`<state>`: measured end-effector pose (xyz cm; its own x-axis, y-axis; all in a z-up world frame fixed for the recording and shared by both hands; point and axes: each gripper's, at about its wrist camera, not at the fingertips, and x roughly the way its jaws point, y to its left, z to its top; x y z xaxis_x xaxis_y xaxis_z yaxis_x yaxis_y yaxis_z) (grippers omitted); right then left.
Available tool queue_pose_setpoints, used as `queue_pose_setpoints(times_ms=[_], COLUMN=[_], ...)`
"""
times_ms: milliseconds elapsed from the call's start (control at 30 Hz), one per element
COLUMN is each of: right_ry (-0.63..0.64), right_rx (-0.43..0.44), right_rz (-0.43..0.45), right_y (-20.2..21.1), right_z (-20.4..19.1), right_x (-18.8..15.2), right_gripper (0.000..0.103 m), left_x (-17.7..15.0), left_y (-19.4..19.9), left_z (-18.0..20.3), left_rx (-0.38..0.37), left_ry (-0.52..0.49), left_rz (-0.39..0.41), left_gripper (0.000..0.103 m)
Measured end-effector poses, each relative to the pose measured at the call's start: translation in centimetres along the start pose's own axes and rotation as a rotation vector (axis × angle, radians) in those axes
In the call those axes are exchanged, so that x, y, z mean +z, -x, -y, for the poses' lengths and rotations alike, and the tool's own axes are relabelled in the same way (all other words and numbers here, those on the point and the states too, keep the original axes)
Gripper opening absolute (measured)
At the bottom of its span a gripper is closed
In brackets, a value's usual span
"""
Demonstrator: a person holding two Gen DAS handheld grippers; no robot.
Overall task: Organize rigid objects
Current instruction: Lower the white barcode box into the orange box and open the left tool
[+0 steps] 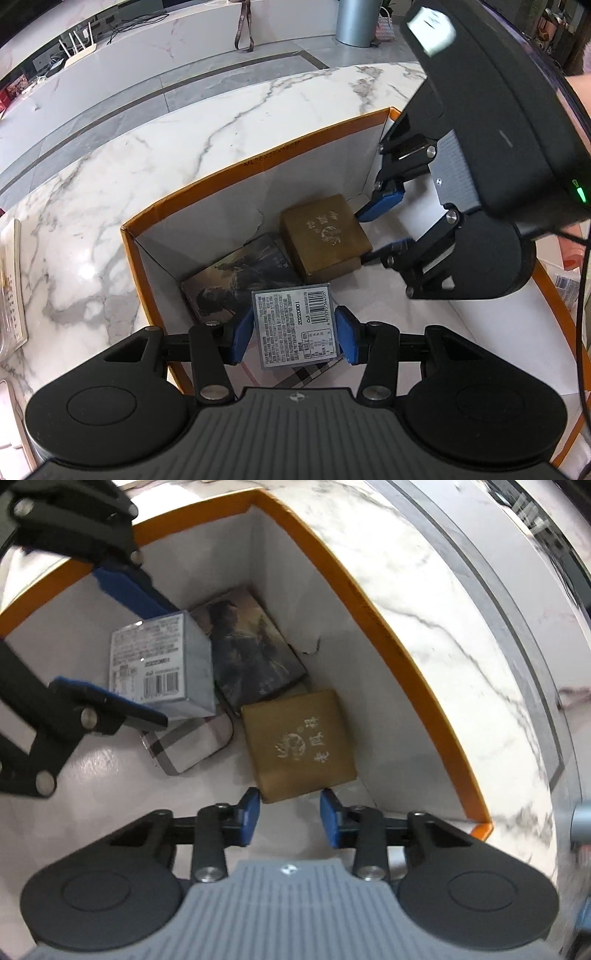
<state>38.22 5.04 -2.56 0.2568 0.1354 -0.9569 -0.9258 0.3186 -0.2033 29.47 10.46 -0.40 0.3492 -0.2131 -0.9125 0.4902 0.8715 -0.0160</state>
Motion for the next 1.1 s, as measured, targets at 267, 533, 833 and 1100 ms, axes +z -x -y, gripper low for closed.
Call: queue_pose_setpoints(times_ms=[267, 533, 833, 1100], right_ry=[0.213, 0.081, -0.067, -0.123], right_rx=[-0.047, -0.076, -0.248, -0.262], right_rz=[0.050, 0.170, 0.254, 0.263], right_y=[-0.5, 4.3, 10.5, 10.4], right_z=[-1.4, -0.1, 0.7, 0.5], right_x=[0.1, -0.6, -6.9, -13.3], right_gripper=[0.022, 0.023, 0.023, 0.029], left_x=[0.1, 1.0, 4.5, 5.4], left_y=[-0.2, 2.2, 0.2, -4.3], left_z=[-0.1, 2.4, 8.2, 11.1], left_rx=[-0.003, -0.046, -0.009, -0.002], left_ry=[0.017, -0.077, -0.464, -0.837], left_rz=[0.006, 0.077, 0.107, 0.075], left_gripper=[0.055, 0.055, 0.055, 0.055])
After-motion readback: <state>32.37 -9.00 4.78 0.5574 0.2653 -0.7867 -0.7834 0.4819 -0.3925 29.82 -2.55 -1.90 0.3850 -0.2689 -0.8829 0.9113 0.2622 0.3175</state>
